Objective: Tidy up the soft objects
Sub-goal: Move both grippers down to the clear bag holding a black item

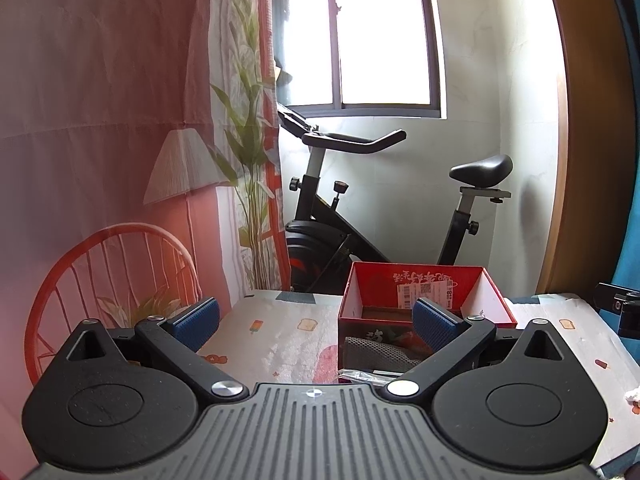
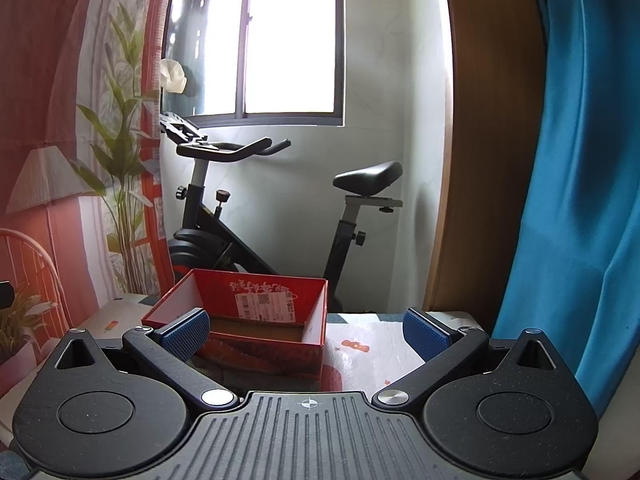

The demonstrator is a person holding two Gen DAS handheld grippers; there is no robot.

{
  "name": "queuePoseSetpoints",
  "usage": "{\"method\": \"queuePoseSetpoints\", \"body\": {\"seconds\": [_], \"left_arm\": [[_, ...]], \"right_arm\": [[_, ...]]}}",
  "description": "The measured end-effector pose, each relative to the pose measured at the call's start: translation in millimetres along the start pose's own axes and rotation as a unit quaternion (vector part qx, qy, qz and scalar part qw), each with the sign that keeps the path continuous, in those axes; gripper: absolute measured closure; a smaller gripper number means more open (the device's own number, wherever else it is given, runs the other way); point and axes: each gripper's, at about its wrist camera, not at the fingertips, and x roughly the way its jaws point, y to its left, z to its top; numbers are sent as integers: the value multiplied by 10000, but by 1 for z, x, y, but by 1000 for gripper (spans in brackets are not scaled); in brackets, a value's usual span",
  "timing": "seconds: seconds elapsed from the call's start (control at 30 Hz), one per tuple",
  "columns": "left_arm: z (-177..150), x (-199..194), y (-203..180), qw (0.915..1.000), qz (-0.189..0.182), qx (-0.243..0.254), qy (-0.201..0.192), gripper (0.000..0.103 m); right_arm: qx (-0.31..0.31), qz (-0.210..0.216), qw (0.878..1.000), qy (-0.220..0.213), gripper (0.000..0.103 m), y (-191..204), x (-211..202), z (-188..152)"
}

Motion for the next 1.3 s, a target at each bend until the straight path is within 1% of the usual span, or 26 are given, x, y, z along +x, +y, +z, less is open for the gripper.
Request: {"method": "queuePoseSetpoints", "body": {"seconds": [0.2, 0.37, 0.5, 0.7, 0.83, 1.0, 1.1, 1.13, 1.23, 1.3], "left_arm": [[0, 3, 1, 10000, -22, -13, 40, 0], [-2, 7, 2, 9999, -78, -52, 86, 0], [-8, 19, 3, 9996, -93, -84, 241, 0], [-25, 44, 5, 9980, -218, -176, 566, 0], [-43, 69, 8, 9934, -471, -340, 990, 0], [-80, 98, 4, 9909, -445, -180, 1257, 0], [-102, 119, 6, 9873, -520, -208, 1488, 0], [-109, 126, 7, 9856, -574, -238, 1570, 0], [-129, 145, 12, 9764, -827, -506, 1930, 0], [-139, 155, 12, 9734, -906, -568, 2026, 0]], "right_arm": [[-3, 1, 10000, 3, 0, 0, 0, 0], [-3, 12, 10000, 26, 0, 2, 4, -6], [27, 37, 10000, 77, 0, 3, 10, -12], [199, 122, 9993, 290, 0, -3, 32, -34], [252, 152, 9984, 483, 0, -8, 54, -58], [151, 143, 9959, 882, 0, -8, 86, -106], [131, 177, 9928, 1180, 0, -6, 107, -136], [125, 191, 9915, 1279, 0, -5, 114, -147], [131, 276, 9874, 1552, 0, -3, 132, -170], [116, 370, 9859, 1626, 0, 0, 140, -179]]}}
